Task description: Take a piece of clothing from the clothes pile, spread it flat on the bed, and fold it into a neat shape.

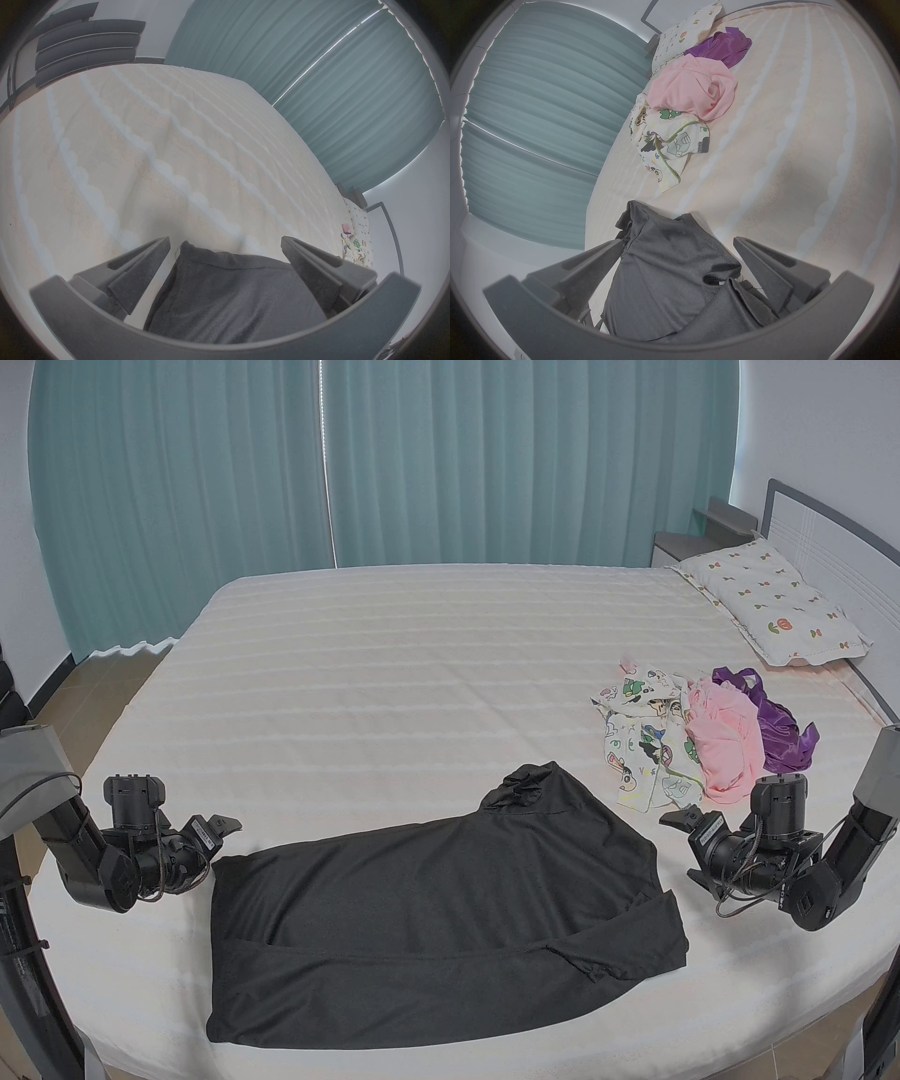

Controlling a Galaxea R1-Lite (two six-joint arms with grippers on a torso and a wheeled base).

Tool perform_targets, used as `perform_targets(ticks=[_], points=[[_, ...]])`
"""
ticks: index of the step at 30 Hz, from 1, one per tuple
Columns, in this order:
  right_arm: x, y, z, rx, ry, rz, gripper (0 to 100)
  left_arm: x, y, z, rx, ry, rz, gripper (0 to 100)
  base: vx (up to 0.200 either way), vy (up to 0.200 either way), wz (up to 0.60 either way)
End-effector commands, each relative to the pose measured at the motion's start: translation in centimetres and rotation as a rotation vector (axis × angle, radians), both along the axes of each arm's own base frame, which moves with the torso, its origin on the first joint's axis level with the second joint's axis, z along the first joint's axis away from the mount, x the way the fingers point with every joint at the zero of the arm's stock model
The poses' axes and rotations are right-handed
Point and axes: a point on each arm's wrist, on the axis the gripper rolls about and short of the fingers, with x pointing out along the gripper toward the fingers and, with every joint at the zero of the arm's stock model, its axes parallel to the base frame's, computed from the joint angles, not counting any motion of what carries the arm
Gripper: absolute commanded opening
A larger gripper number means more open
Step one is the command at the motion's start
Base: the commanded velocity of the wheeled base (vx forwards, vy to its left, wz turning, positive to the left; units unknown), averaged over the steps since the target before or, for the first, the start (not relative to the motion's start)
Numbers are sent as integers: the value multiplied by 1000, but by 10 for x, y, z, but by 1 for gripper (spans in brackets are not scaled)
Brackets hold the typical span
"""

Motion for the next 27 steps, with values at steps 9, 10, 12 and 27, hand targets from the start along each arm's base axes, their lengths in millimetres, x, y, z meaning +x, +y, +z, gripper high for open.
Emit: perform_targets(ticks=[9, 10, 12, 27], points=[[1, 2, -3, -1, 10, 6, 100, 2, -7, -11, -3, 37, -23, 100, 0, 0, 0], [1, 2, -3, -3, 9, 8, 100, 3, -7, -14, -3, 43, -22, 100, 0, 0, 0], [1, 2, -3, -3, 9, 8, 100, 4, -7, -16, -3, 46, -22, 0, 0, 0, 0], [69, 32, 12, -247, -86, 212, 100, 9, 12, -7, -33, 6, 69, 0, 0, 0, 0]])
